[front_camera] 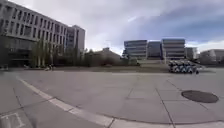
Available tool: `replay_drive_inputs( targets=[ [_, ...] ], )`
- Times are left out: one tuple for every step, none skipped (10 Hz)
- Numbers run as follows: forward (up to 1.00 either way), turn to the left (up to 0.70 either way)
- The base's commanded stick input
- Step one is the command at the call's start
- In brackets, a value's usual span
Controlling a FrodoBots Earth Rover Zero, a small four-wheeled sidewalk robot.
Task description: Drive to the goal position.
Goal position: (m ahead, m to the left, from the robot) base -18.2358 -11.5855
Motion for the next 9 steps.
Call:
replay_drive_inputs(
  targets=[
    [0.7, -0.35],
    [0.7, -0.35],
    [0.7, -0.35],
    [0.64, -0.32],
    [0.43, -0.22],
    [0.21, -0.12],
    [0.05, 0.0],
    [0.03, 0.0],
    [-0.02, 0.0]
  ],
)
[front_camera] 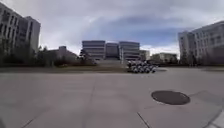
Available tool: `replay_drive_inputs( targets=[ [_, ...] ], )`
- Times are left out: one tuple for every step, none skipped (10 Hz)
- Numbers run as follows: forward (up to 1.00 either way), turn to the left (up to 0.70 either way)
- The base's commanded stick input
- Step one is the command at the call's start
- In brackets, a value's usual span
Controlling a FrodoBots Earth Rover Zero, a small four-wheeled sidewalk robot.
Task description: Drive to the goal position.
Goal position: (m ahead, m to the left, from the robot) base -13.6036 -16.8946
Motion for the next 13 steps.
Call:
replay_drive_inputs(
  targets=[
    [-0.12, 0.0],
    [-0.22, 0.0],
    [-0.66, 0.0],
    [-0.7, 0.0],
    [-0.7, 0.0],
    [-0.7, 0.0],
    [-0.7, 0.0],
    [-0.7, 0.0],
    [-0.7, 0.0],
    [-0.7, 0.0],
    [-0.7, 0.0],
    [-0.69, 0.0],
    [0.17, 0.0]
  ],
)
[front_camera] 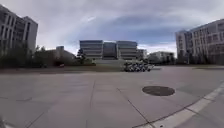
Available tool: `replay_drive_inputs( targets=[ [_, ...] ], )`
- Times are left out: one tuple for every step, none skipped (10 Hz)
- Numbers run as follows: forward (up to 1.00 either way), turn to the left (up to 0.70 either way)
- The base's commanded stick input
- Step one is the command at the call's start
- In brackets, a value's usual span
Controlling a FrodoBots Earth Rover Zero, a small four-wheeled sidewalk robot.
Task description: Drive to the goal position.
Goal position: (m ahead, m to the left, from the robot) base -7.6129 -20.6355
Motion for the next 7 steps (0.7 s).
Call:
replay_drive_inputs(
  targets=[
    [0.55, -0.21],
    [0.7, -0.35],
    [0.7, -0.35],
    [0.7, -0.35],
    [0.7, -0.35],
    [0.7, -0.35],
    [0.7, -0.35]
  ],
)
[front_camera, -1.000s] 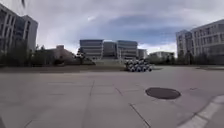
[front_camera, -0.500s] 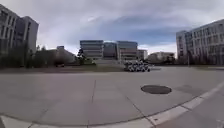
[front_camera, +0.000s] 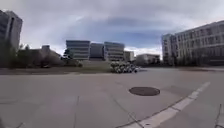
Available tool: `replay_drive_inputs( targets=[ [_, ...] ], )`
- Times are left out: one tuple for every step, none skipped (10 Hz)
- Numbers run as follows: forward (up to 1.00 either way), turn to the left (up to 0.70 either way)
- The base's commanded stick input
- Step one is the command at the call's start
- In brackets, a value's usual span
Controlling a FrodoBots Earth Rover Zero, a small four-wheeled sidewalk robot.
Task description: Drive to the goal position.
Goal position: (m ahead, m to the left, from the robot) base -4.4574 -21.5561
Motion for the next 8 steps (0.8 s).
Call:
replay_drive_inputs(
  targets=[
    [0.7, -0.35],
    [0.7, -0.35],
    [0.7, -0.35],
    [0.7, -0.35],
    [0.7, -0.35],
    [0.7, -0.35],
    [0.7, -0.35],
    [0.7, -0.23]
  ],
)
